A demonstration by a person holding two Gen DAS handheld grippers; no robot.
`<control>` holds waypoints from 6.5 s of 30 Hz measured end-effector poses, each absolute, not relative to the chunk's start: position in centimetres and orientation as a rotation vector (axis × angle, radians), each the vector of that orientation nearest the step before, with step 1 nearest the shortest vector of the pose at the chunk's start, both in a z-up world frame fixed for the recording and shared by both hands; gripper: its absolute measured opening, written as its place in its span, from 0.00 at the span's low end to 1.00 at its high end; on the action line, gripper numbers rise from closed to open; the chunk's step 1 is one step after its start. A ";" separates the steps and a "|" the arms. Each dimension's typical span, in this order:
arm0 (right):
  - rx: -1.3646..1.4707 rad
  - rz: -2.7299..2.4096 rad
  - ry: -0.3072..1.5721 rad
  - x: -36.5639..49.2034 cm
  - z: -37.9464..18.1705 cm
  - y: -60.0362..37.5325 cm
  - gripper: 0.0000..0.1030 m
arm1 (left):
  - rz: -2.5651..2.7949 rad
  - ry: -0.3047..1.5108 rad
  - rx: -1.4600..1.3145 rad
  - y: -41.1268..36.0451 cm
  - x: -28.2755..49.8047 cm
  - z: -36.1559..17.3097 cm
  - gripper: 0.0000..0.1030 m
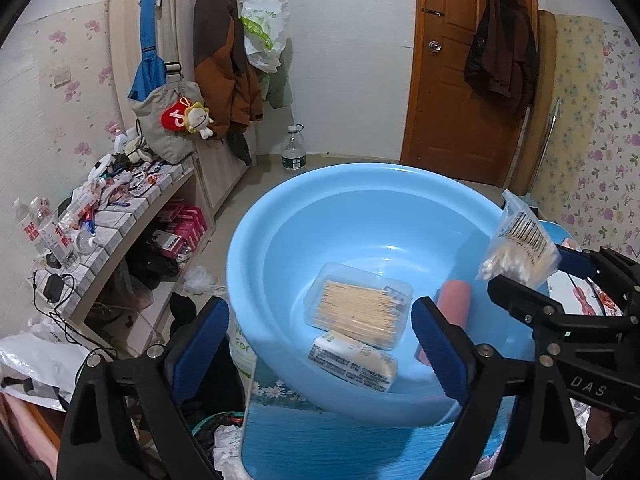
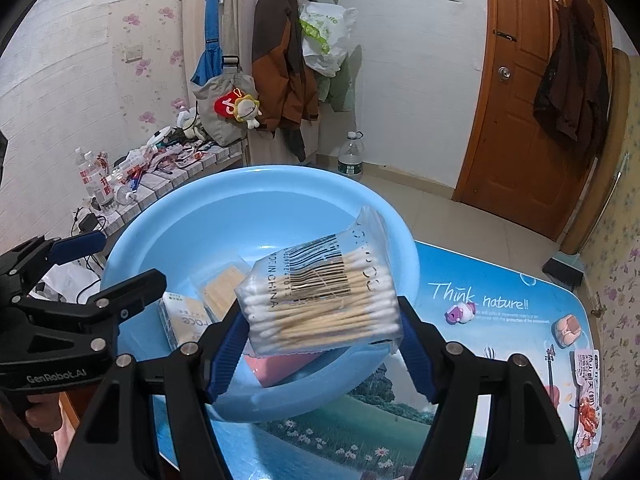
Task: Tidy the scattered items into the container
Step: 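Lower the cotton swab bag into the basin and open the right gripper, then withdraw both grippers from the basin back over the table mat, then close the left gripper on the pink-white toy while the right grasps the pink soap box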
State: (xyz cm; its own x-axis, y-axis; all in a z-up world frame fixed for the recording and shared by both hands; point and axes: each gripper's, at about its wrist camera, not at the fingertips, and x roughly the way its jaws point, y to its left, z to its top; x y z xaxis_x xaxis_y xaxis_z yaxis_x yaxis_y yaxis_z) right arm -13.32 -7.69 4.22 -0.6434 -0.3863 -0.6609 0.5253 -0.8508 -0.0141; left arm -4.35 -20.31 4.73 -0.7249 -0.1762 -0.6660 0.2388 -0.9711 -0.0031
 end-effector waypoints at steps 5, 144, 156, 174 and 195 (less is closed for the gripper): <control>0.919 -2.448 0.285 -13.7 4.3 -8.2 0.70 | -2.698 0.136 1.037 -21.0 -4.3 4.7 0.93; 1.080 -2.650 0.222 -21.9 2.2 23.7 0.85 | -2.857 -0.161 1.369 7.4 -19.8 1.1 1.00; 1.169 -2.557 0.204 -25.9 0.4 21.9 0.85 | -2.803 -0.117 1.429 6.4 -23.0 -0.9 1.00; 1.222 -2.504 0.225 -29.0 -2.0 20.4 0.85 | -2.772 -0.108 1.489 5.8 -25.0 -3.1 1.00; 1.313 -2.459 0.302 -30.8 -4.4 19.1 0.79 | -2.750 -0.010 1.557 4.1 -26.7 -4.9 0.98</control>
State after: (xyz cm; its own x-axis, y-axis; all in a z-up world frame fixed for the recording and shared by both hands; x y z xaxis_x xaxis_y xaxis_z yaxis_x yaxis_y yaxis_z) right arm -30.77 19.09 -4.44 -0.5171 -0.1926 -0.8340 0.3888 -0.9209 -0.0284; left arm -26.73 4.14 -4.94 -0.5144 0.0133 -0.8574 -0.0199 -0.9998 -0.0036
